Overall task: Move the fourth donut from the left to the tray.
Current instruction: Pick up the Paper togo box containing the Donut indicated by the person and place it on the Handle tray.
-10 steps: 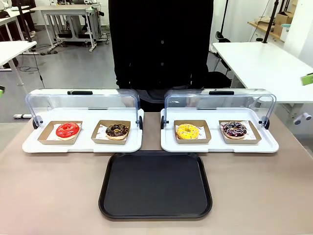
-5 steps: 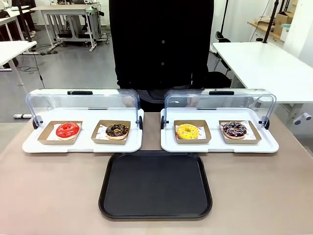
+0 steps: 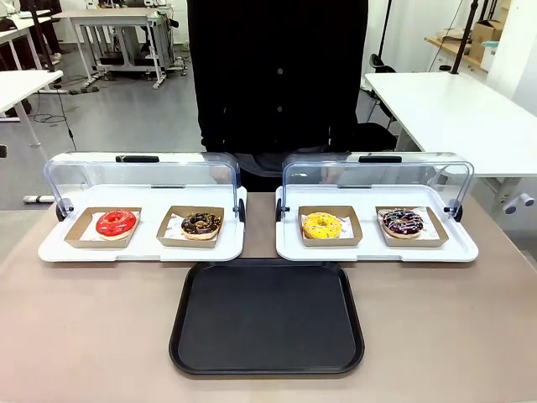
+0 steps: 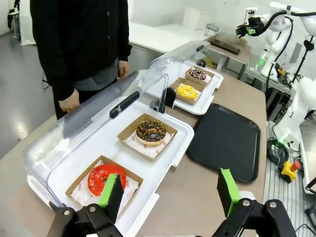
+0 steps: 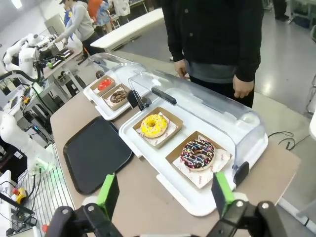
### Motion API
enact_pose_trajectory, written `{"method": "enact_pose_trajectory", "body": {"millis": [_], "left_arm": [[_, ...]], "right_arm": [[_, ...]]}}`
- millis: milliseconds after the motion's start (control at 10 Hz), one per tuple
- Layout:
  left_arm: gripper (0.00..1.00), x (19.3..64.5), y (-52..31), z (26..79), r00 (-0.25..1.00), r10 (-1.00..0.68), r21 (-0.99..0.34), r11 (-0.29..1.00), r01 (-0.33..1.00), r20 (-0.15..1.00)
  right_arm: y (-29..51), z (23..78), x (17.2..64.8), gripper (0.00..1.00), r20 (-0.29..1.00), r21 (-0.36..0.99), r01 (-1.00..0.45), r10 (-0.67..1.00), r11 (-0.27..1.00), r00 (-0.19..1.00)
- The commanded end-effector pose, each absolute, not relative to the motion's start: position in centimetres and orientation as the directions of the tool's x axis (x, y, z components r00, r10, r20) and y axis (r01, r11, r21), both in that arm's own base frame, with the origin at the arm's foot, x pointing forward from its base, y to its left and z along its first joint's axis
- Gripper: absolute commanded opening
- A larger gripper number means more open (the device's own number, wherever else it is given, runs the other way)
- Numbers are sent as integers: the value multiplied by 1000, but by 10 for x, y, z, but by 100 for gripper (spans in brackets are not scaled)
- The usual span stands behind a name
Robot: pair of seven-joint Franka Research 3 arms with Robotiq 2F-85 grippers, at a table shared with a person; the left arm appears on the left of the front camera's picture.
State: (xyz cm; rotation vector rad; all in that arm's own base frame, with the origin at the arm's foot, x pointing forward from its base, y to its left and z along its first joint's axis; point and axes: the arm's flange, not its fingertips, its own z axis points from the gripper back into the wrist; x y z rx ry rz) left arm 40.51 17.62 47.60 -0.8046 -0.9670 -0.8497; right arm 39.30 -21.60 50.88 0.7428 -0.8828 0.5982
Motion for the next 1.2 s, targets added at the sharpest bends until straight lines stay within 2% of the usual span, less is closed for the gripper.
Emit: {"method": "enact_pose_trajectory", "body": {"millis": [0, 1100], "left_arm": [[100, 406, 178, 480, 327, -245, -200, 429, 881, 913], [100, 406, 178, 480, 327, -245, -200, 429, 881, 913]], "right_arm": [[-215, 513, 391, 100, 866, 297, -742, 159, 601, 475], [-215, 513, 391, 100, 866, 297, -742, 159, 601, 475]]}}
